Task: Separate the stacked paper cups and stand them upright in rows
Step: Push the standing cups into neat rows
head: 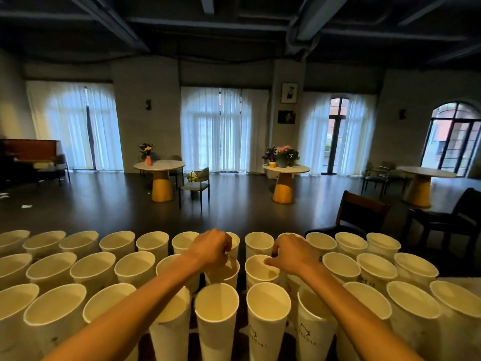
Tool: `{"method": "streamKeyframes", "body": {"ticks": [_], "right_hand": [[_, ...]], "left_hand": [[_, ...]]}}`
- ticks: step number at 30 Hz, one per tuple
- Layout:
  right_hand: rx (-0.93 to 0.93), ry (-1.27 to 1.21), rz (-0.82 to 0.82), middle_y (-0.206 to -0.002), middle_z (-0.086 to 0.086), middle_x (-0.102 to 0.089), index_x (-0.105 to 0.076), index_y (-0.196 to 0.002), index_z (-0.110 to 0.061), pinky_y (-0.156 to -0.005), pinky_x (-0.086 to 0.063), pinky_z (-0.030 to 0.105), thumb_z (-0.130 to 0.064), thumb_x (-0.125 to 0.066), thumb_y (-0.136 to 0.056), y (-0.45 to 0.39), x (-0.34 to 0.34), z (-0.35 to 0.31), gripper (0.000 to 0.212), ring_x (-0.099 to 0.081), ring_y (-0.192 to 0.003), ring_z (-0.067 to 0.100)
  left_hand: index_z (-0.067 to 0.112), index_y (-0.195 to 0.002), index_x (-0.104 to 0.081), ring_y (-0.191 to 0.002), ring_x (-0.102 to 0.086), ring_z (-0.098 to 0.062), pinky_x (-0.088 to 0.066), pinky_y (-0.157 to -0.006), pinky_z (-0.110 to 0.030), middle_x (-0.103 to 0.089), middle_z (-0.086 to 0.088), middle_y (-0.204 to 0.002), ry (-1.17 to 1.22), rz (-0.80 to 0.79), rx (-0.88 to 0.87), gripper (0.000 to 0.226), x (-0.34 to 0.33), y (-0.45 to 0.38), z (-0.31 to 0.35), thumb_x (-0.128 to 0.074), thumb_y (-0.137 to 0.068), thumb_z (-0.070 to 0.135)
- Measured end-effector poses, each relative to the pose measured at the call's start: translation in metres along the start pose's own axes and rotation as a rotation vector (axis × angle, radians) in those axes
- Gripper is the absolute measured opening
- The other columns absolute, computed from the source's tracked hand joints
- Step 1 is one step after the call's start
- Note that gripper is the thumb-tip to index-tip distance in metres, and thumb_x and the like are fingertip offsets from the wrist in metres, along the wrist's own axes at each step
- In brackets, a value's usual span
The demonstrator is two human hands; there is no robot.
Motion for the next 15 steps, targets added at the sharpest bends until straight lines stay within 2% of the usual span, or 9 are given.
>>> {"method": "streamKeyframes", "body": {"ticks": [4,9,15], "right_hand": [[0.030,0.040,-0.039,-0.099,0.003,-0.069,-0.066,-0.101,-0.019,-0.080,-0.056,0.030,-0.050,-0.066,-0.085,-0.006,-0.012,0.000,0.035,-0.066,-0.087,0.017],[0.055,0.051,-0.004,-0.098,0.006,-0.069,-0.067,-0.101,-0.017,-0.081,-0.057,0.032,-0.041,-0.063,-0.091,-0.009,-0.018,-0.003,0.027,-0.066,-0.085,0.019],[0.060,0.049,-0.002,-0.104,0.008,-0.068,-0.066,-0.107,-0.015,-0.085,-0.055,0.033,-0.037,-0.064,-0.092,-0.014,-0.020,-0.003,0.027,-0.066,-0.091,0.021]], "left_hand": [[0.022,-0.110,-0.072,-0.092,-0.067,-0.017,-0.058,-0.085,-0.029,-0.070,-0.002,-0.108,0.005,0.020,-0.008,0.019,-0.009,-0.005,0.000,-0.070,-0.091,0.018],[0.023,-0.108,-0.074,-0.089,-0.067,-0.014,-0.059,-0.081,-0.026,-0.072,0.000,-0.105,0.025,0.035,0.018,0.017,-0.015,-0.009,-0.007,-0.069,-0.092,0.018],[0.023,-0.107,-0.075,-0.087,-0.068,-0.013,-0.060,-0.080,-0.028,-0.072,0.001,-0.104,0.037,0.034,0.039,0.017,-0.015,-0.011,-0.009,-0.071,-0.091,0.020]]}}
Point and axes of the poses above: each hand's wrist, its own y-axis away from the middle knuckle, its own x-axis out of the back of the hand, z = x × y, the point moved 4 cm from there along -y, towards the middle knuckle
